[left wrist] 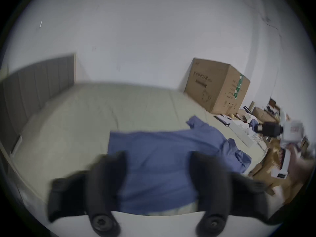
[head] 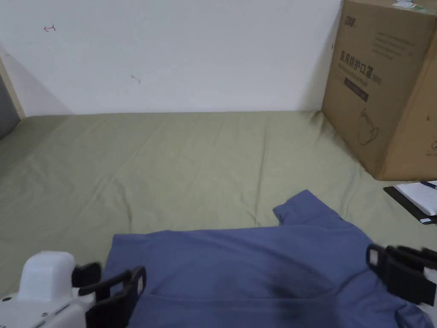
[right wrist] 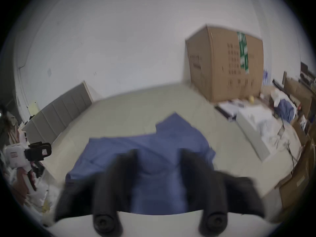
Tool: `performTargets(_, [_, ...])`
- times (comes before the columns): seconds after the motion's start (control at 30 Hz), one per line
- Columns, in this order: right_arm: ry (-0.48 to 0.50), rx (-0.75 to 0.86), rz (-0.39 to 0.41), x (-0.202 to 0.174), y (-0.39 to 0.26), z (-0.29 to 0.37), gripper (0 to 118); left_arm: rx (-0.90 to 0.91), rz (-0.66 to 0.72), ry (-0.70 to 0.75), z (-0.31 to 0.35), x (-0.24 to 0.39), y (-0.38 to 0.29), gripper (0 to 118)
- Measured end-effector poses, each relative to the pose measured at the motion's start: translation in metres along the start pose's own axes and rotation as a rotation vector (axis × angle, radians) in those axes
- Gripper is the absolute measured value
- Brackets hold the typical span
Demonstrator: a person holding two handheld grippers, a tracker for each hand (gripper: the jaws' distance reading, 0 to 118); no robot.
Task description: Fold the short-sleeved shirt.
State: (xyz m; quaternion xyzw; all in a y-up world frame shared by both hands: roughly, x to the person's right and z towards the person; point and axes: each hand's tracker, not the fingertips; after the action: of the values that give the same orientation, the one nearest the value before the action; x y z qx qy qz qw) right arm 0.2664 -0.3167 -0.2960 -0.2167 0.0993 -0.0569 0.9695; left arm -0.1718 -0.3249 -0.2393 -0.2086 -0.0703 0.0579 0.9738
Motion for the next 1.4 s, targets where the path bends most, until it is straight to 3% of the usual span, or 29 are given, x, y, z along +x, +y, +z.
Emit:
performTargets(0.03, [-0.015,0.036,0.035,-0.008,0.001,-0.003,12,0.037,-0.056,0.026,-0.004,0.004,-0.002,30])
performTargets(0.07, [-0.036,0.074,0.061,-0.013,0.003,-0.004,0,0.054,-0.091,0.062,-0.007,0.011,-0.001,0])
performTargets(0.17, [0.017,0.138,0.088,-0.030,0.010,-0.010,0,0.051,-0.044,0.003,-0.017,0.012,0.009,0])
performTargets(0.3, [0.050,0.094,0.091,-0.032,0.020,-0.026,0,-0.050,-0.030,0.027,-0.062,-0.019,0.052,0])
performTargets(0.4, [0.037,0.064,0.084,-0.027,0.022,-0.041,0,-0.342,-0.008,0.107,-0.132,-0.064,0.082,0])
performTargets(0.47, [0.038,0.023,0.074,-0.023,0.022,-0.055,0,-0.587,0.063,0.050,-0.189,-0.101,0.083,0])
performTargets(0.57, [0.040,0.004,0.064,-0.016,0.018,-0.074,0,-0.690,0.101,0.108,-0.246,-0.137,0.068,0])
performTargets(0.6, [0.043,-0.005,0.065,-0.014,0.017,-0.080,0,-0.702,0.120,0.125,-0.262,-0.146,0.064,7])
performTargets(0.63, [0.043,-0.014,0.070,-0.014,0.015,-0.086,0,-0.707,0.133,0.134,-0.274,-0.154,0.061,31])
performTargets(0.67, [0.038,-0.027,0.077,-0.014,0.013,-0.092,0,-0.683,0.161,0.118,-0.287,-0.162,0.058,80])
performTargets(0.7, [0.035,-0.036,0.079,-0.013,0.011,-0.098,0,-0.675,0.167,0.111,-0.293,-0.161,0.051,105])
performTargets(0.73, [0.034,-0.045,0.078,-0.013,0.010,-0.103,0,-0.669,0.180,0.106,-0.302,-0.163,0.046,114])
performTargets(0.93, [0.047,-0.107,0.065,-0.008,-0.007,-0.126,0,-0.746,0.196,0.140,-0.346,-0.165,0.004,114])
performTargets(1.07, [0.051,-0.150,0.059,-0.005,-0.011,-0.131,0,-0.787,-0.010,0.140,-0.348,-0.145,-0.002,115])
performTargets(1.1, [0.056,-0.153,0.054,-0.005,-0.011,-0.130,0,-0.781,0.006,0.148,-0.351,-0.156,-0.003,115])
performTargets(1.17, [0.058,-0.156,0.052,-0.005,-0.010,-0.128,0,-0.772,0.022,0.168,-0.346,-0.151,0.003,104])
performTargets(1.23, [0.060,-0.151,0.033,-0.005,-0.007,-0.123,0,-0.729,-0.009,0.187,-0.333,-0.145,0.012,76])
performTargets(1.3, [0.070,-0.146,-0.001,-0.002,-0.005,-0.120,0,-0.689,-0.044,0.161,-0.325,-0.138,0.017,13])
performTargets(1.33, [0.073,-0.141,-0.011,-0.001,-0.003,-0.119,0,-0.688,-0.046,0.122,-0.323,-0.137,0.018,0])
performTargets(1.4, [0.077,-0.130,-0.024,0.006,0.005,-0.120,0,-0.670,-0.098,0.142,-0.317,-0.128,0.017,0])
